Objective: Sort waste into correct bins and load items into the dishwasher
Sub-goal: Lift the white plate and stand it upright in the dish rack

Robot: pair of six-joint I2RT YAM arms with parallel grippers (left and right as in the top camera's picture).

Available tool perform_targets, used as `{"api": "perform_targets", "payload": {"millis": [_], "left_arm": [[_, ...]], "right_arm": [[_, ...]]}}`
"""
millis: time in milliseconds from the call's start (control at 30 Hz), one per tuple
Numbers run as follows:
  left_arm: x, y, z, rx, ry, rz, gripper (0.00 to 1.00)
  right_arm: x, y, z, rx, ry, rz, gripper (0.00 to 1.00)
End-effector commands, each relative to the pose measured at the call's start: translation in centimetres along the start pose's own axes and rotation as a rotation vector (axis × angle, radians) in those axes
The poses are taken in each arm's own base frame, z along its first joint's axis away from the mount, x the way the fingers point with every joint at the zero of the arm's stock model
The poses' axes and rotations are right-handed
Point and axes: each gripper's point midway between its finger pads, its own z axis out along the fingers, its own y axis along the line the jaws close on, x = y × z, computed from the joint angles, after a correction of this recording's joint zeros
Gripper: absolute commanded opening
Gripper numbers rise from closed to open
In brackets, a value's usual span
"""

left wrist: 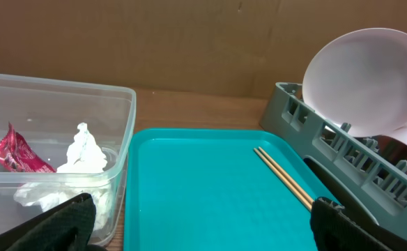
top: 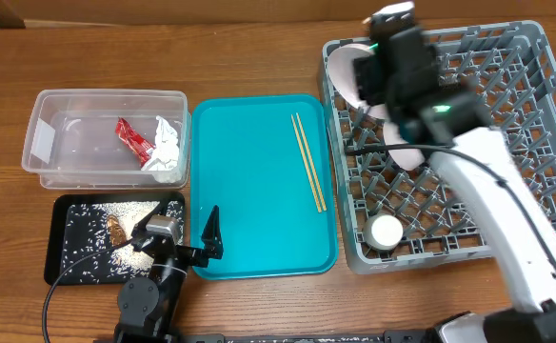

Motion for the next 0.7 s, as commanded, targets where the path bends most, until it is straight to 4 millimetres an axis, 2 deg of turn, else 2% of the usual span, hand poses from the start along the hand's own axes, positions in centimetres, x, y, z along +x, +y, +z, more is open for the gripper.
{"api": "perform_targets", "payload": {"millis": [0,67,167,367,467,667], "left_arm": [[0.0,0.3,0.0,-0.015,-0.007,0.020,1.00],[0.0,0.3,0.0,-0.015,-0.007,0.020,1.00],[0.0,0.3,0.0,-0.015,-0.007,0.020,1.00],[0.0,0.3,0.0,-0.015,-0.007,0.020,1.00],[0.0,0.3,0.0,-0.015,-0.007,0.020,1.00],[0.0,0.3,0.0,-0.015,-0.007,0.020,1.00]], "right_arm": [[0.3,0.9,0.6,-0.273,0.024,-0.047,0.78],[0.9,0.6,1.7,-0.340,0.048,-0.036,0.74],[1.7,0.7,2.9,-0.448,0.075,-0.016,0.74],[3.3,3.6,2.9,-0.653,0.118,-0.050,0.70],[3.9,3.4,3.8,-0.627,0.148,-0.050,0.54],[4.8,2.4,5.8,-0.544,0.185,-0.051,0.52]]}}
